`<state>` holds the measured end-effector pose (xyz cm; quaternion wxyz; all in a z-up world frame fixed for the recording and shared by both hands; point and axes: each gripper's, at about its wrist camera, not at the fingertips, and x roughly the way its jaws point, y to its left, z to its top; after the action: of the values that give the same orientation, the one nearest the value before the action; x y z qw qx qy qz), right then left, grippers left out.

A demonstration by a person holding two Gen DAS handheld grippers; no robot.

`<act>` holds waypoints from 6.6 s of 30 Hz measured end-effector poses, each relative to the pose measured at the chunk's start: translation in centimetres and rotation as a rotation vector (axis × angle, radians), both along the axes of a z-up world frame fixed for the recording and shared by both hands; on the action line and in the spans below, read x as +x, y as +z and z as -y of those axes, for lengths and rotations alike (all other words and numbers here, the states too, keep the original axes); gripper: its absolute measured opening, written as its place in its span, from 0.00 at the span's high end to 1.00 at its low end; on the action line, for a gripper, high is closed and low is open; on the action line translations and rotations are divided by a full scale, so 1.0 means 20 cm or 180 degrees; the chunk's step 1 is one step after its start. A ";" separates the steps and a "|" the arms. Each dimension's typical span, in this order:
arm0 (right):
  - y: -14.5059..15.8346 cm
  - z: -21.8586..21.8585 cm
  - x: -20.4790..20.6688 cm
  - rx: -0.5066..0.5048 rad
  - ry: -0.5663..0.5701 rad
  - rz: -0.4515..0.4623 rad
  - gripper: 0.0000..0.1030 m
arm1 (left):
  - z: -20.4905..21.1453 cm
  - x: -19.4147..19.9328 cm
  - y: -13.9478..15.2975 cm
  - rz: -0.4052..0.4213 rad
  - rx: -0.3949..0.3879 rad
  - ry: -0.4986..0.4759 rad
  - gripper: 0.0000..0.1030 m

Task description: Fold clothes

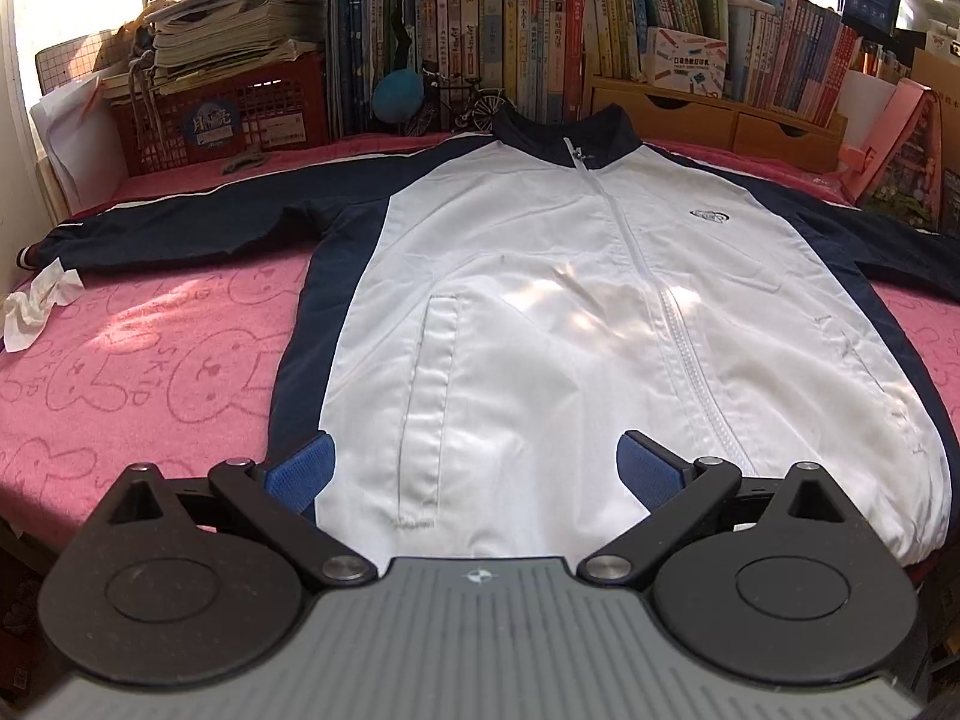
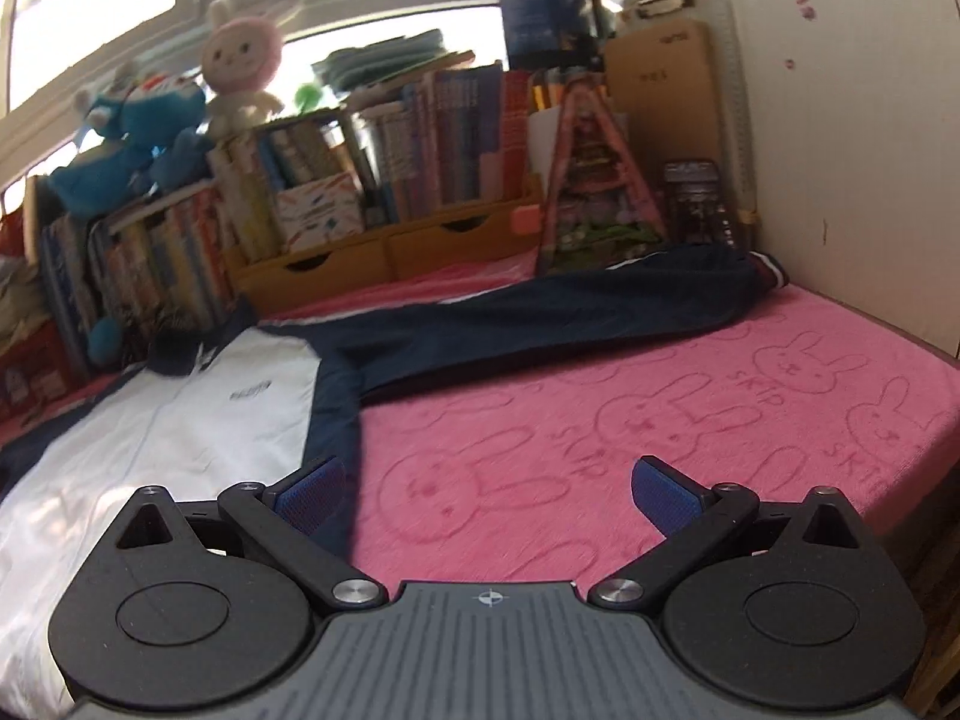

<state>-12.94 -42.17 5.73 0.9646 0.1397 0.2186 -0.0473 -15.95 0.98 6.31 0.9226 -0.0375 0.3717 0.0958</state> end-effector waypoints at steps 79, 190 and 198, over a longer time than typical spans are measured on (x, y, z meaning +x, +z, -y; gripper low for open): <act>0.21 -0.31 0.28 -0.0966 0.1645 0.0046 0.01 | -0.08 0.39 -0.25 0.0405 0.0028 0.0156 0.00; -0.21 -0.40 1.32 -0.0524 0.1820 -0.0661 0.00 | -0.34 1.39 -0.25 0.0127 0.0063 0.0025 0.00; -0.21 -0.48 1.33 -0.0811 0.1873 -0.0694 0.00 | -0.45 1.31 -0.13 0.0252 -0.0211 0.0020 0.00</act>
<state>13.58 -32.65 1.48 0.9176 -0.0569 0.3437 0.1914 10.34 9.99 3.73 0.9346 -0.0729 0.3378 0.0848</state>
